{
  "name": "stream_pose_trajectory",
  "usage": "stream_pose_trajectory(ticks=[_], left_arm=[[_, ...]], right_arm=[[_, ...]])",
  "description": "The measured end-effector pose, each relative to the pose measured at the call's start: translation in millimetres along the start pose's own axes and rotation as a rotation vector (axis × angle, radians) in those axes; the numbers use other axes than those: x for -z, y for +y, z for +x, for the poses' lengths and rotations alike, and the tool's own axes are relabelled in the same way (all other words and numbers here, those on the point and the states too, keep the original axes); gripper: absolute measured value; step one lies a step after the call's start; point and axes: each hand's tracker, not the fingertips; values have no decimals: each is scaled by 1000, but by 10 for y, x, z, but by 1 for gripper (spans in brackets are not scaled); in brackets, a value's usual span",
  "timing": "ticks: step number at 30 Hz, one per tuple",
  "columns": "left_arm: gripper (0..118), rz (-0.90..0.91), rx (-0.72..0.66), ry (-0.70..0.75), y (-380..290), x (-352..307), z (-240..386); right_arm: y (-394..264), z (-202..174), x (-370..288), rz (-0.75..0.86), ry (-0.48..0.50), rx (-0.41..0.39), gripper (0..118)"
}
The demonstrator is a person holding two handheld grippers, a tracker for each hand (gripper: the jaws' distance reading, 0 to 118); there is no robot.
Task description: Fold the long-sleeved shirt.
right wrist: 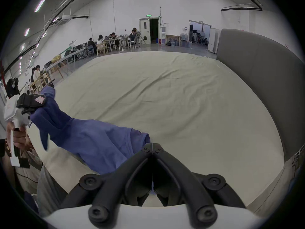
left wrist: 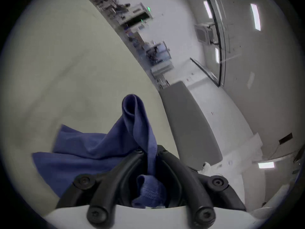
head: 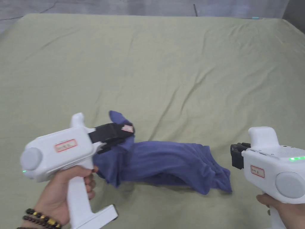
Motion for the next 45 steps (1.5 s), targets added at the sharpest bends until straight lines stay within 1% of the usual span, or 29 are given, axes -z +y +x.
stream_pose_trajectory(ticks=[1,3,4,7,9,11,12,17,18,19,20,21,22,23,24,25,26,29,30,31,32,33,34,36,38,40,41,42,45], left_arm=[[7,-38,-12,-7,-61,193,47],[7,-101,55,-1,-195,540,138],[7,-123,56,29,-271,715,172],[7,-225,15,-6,-457,1129,140],[7,-253,40,9,-607,1307,194],[7,-284,21,6,-700,1452,167],[7,-296,-13,7,-734,1509,158],[7,-317,20,-1,-826,1679,231],[8,-339,1,9,-838,1701,218],[24,-344,1,27,-834,1708,193],[34,-343,-8,44,-821,1698,172],[46,-335,-26,65,-788,1659,178],[46,-317,-34,46,-747,1615,174],[85,-301,-46,-1,-713,1562,202],[110,-274,-45,-48,-659,1468,271],[118,-231,-22,-61,-573,1344,362],[118,-187,3,-72,-509,1246,416],[118,-90,88,-26,-321,835,564],[111,-44,121,-9,-284,684,581],[78,-19,159,3,-263,538,585],[23,-2,205,48,-273,455,597],[0,23,282,155,-294,379,604],[0,36,379,249,-376,318,638],[0,8,506,361,-552,309,635],[0,-2,588,419,-729,393,573],[0,20,724,513,-943,604,532],[0,14,788,530,-1027,698,501],[0,-1,818,534,-1097,806,472],[0,-114,720,463,-1279,1106,413]], right_arm=[[-13,32,-24,-1,-3,4,2],[-38,107,-54,-2,-15,14,2],[-59,169,-46,-1,-21,24,2],[-103,305,-60,-6,-40,43,2],[-136,386,-59,-11,-54,55,2],[-164,457,-61,-11,-60,67,2],[-179,484,-56,-13,-66,73,2],[-232,567,-49,-19,-75,90,2],[-240,576,-44,-20,-77,93,2],[-247,584,-39,-20,-77,96,2],[-245,572,-54,-20,-75,97,2],[-244,565,-59,-21,-73,99,2],[-246,565,-54,-21,-72,100,2],[-247,564,-49,-21,-70,99,2],[-246,548,-50,-22,-67,96,2],[-244,529,-50,-23,-66,94,2],[-243,522,-45,-22,-64,93,2],[-237,475,-46,-16,-54,94,2],[-239,459,-45,-13,-50,94,2],[-242,445,-41,-10,-45,95,2],[-242,427,-47,-8,-40,96,2],[-246,406,-42,-8,-36,97,2],[-251,389,-28,-8,-34,97,2],[-255,350,-7,-11,-30,95,2],[-265,322,5,-15,-25,94,2],[-272,299,19,-21,-20,86,2],[-271,293,19,-24,-20,83,2],[-275,290,13,-26,-20,80,2],[-285,311,-4,-26,-18,79,2]])
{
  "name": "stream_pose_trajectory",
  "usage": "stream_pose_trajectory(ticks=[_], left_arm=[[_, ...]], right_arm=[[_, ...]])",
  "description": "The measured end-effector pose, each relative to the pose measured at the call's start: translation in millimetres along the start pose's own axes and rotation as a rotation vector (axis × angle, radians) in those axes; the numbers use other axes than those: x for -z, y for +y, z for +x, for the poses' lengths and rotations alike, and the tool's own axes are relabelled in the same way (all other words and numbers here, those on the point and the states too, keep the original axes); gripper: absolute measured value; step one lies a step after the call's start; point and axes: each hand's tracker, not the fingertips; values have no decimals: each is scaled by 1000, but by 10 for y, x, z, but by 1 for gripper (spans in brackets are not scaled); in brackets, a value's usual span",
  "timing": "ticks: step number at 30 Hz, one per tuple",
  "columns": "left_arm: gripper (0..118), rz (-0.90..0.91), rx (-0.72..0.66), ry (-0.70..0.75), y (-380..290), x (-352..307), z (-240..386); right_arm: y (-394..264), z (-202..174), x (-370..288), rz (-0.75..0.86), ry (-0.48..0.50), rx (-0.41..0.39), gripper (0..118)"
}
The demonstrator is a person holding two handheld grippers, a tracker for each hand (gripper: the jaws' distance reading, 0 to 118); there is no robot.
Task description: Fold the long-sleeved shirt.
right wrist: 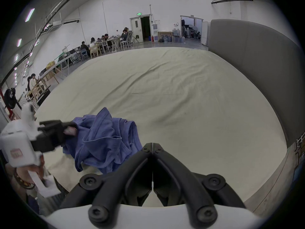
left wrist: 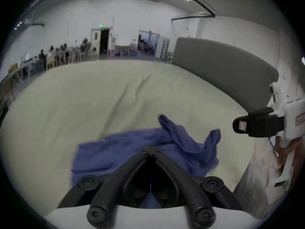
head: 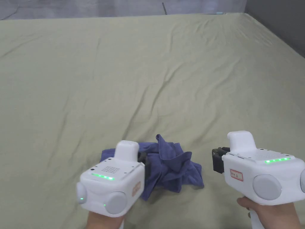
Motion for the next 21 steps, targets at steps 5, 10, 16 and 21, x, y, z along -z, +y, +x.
stream_pose_trajectory(ticks=[5,10,16,21], left_arm=[[0,22,10,-9,-68,296,399],[0,-42,-6,-74,-33,588,673],[0,-101,-43,-106,68,781,782],[0,-33,-175,-198,250,307,588]], right_arm=[[-28,98,-6,-9,-22,9,2],[-54,163,4,-20,-36,16,2],[-73,214,-12,-24,-44,30,2],[-16,219,-44,-21,-21,50,2]])
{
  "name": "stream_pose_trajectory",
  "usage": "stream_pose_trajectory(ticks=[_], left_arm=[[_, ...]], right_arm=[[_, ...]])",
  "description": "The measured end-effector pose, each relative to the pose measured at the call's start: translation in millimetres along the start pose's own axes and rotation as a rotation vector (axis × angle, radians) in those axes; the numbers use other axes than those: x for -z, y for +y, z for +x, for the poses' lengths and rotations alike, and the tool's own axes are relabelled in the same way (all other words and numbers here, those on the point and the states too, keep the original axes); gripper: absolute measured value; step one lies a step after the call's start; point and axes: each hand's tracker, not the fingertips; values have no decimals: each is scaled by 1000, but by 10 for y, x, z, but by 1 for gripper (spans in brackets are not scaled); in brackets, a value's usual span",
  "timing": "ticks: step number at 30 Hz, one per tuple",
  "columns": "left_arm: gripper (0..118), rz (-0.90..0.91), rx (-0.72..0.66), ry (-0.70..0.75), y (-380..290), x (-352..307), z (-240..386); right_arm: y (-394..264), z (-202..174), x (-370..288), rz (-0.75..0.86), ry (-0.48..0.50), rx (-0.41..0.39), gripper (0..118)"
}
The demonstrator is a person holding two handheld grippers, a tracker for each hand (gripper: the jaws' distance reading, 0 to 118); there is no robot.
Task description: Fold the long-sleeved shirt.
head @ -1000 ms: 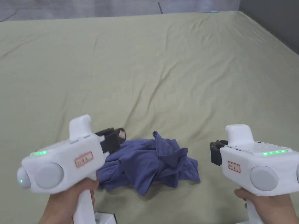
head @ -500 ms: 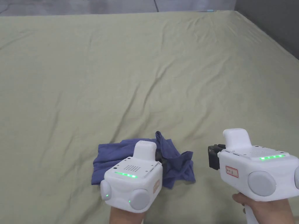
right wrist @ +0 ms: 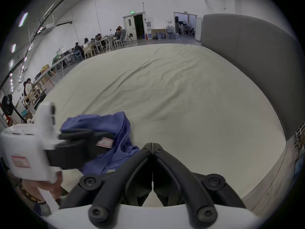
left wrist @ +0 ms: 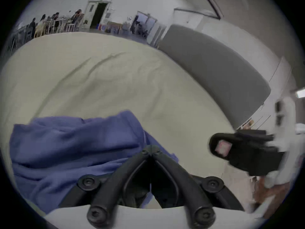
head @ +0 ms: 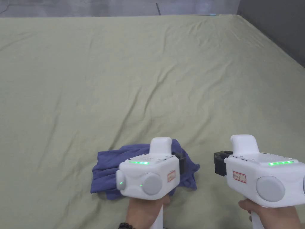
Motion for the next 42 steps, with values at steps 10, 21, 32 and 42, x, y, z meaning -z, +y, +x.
stream_pose_trajectory(ticks=[10,21,32,42], left_arm=[[0,216,-210,156,149,-1392,-1155],[99,119,-494,68,-61,-1371,-1859],[118,8,-584,-21,-227,-743,-1964],[12,17,-451,-16,-145,-728,-1779]], right_arm=[[392,-635,472,-55,422,147,2],[162,-854,1134,-264,486,168,2],[90,-647,1173,-261,550,225,2],[93,-707,1136,-261,548,224,2]])
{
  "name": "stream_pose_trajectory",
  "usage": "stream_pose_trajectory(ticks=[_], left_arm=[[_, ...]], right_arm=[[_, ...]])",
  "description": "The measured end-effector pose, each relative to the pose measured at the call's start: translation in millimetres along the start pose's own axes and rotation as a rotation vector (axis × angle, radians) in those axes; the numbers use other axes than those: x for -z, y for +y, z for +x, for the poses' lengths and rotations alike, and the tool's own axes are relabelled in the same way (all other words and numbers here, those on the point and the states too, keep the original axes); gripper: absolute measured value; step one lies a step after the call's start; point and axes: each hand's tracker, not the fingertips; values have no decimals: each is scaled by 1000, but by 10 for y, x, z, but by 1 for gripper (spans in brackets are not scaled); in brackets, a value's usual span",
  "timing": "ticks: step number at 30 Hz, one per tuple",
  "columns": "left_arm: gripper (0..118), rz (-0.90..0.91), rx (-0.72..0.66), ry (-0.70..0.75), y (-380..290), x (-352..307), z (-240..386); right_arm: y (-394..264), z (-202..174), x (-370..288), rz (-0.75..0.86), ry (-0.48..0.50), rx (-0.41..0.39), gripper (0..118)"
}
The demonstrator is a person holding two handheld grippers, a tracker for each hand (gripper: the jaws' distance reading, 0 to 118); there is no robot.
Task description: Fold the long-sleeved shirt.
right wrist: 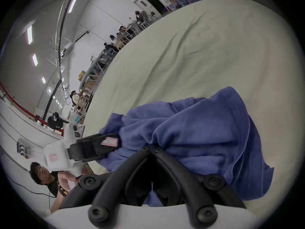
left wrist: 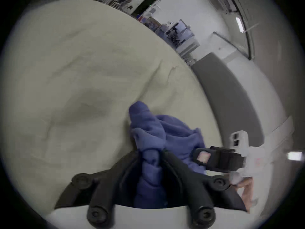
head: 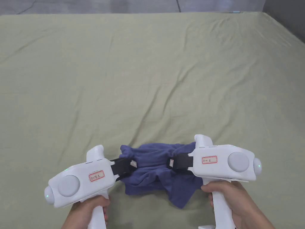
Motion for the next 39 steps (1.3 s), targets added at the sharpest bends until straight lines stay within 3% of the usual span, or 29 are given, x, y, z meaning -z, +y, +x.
stream_pose_trajectory(ticks=[3,8,10,13,20,26,30,31,32,33,34,35,36,39], left_arm=[[12,40,45,3,24,-109,69],[11,83,33,-34,194,-323,34],[11,113,40,-24,348,-490,-62],[11,159,33,-13,598,-851,-314],[11,262,64,146,1178,-2066,-1371],[11,331,-12,304,1594,-3097,-2645],[12,354,-133,363,1628,-3244,-3128],[30,356,-134,346,1610,-3216,-3147],[59,354,-127,344,1594,-3181,-3122],[77,358,-118,346,1592,-3127,-3080],[77,359,-102,354,1602,-3089,-3026],[117,343,-86,356,1622,-3058,-2978],[118,419,-60,323,1580,-3105,-2897],[118,404,-8,471,1726,-3307,-2642]], right_arm=[[24,-124,-64,27,-46,-41,2],[101,-668,-233,177,-233,-279,2],[137,-944,-203,248,-357,-380,2],[209,-1260,-24,319,-447,-464,2],[302,-2042,776,259,-309,-556,2],[223,-2699,1543,185,-191,-625,2],[162,-2874,1835,144,-152,-650,2],[159,-2886,1869,133,-151,-652,2],[152,-2887,1880,126,-147,-658,2],[150,-2880,1880,123,-147,-664,2],[152,-2873,1871,120,-148,-672,2],[156,-2865,1862,119,-152,-681,2],[165,-2846,1816,119,-157,-689,2],[196,-2782,1651,131,-164,-682,2]])
